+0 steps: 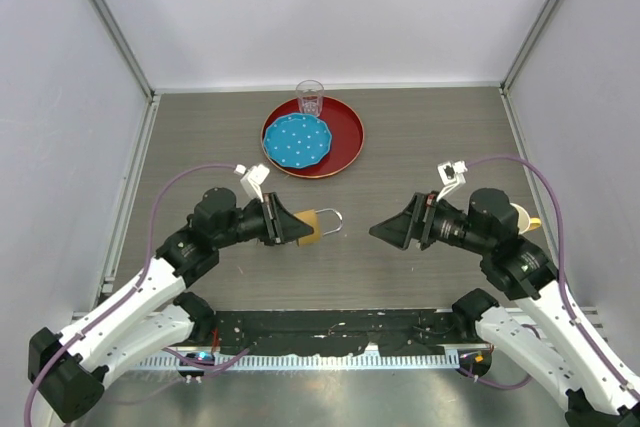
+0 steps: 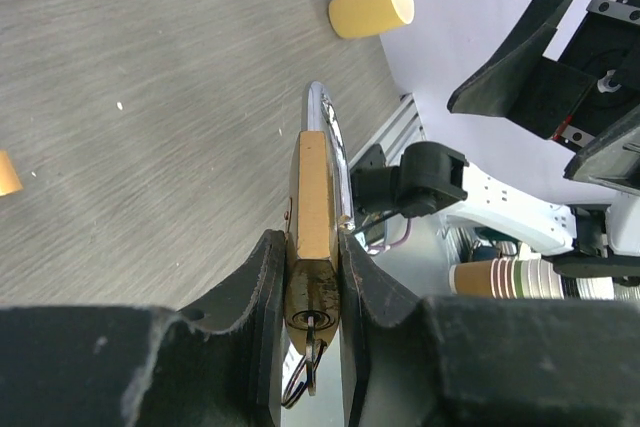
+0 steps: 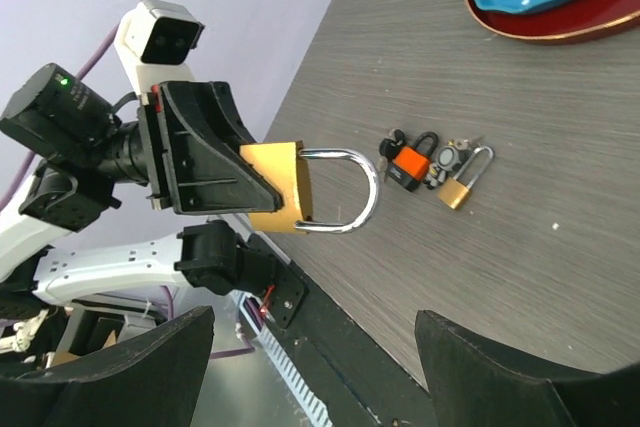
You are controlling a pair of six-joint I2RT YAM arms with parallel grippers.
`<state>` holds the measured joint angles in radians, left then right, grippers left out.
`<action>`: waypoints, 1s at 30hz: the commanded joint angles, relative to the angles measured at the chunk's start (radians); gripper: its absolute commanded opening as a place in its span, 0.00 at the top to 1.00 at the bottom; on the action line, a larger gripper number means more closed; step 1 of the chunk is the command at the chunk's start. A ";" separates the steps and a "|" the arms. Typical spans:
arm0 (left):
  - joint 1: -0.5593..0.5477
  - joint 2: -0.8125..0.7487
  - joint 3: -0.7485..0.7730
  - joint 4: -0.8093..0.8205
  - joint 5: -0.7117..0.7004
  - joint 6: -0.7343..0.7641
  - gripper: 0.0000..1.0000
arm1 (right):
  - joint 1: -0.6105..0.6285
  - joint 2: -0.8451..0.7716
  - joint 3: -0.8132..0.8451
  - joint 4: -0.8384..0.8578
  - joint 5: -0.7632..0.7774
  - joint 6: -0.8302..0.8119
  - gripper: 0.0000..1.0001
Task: Lock with the key
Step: Lock the lock.
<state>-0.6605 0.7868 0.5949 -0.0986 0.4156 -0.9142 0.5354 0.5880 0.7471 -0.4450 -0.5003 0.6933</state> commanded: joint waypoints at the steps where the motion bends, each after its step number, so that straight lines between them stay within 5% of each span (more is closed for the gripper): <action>1: 0.004 -0.034 0.048 0.047 0.049 0.006 1.00 | 0.003 -0.042 0.009 -0.095 0.072 -0.026 0.13; 8: 0.004 0.044 0.176 -0.054 0.071 0.089 1.00 | 0.002 -0.016 -0.044 -0.005 0.161 -0.054 0.14; 12: 0.005 0.101 0.230 -0.101 0.092 0.144 1.00 | 0.002 0.067 -0.054 0.090 0.145 -0.069 0.23; 21: 0.006 0.138 0.098 0.080 0.086 0.107 1.00 | 0.003 0.197 -0.146 0.331 0.071 -0.017 0.24; 30: 0.006 0.218 -0.009 0.310 0.101 0.015 1.00 | 0.003 0.176 -0.129 0.209 0.121 -0.104 0.20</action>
<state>-0.6590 1.0073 0.5915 -0.0269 0.4732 -0.8459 0.5354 0.7952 0.5953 -0.2264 -0.4171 0.6464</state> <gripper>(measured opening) 0.248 0.797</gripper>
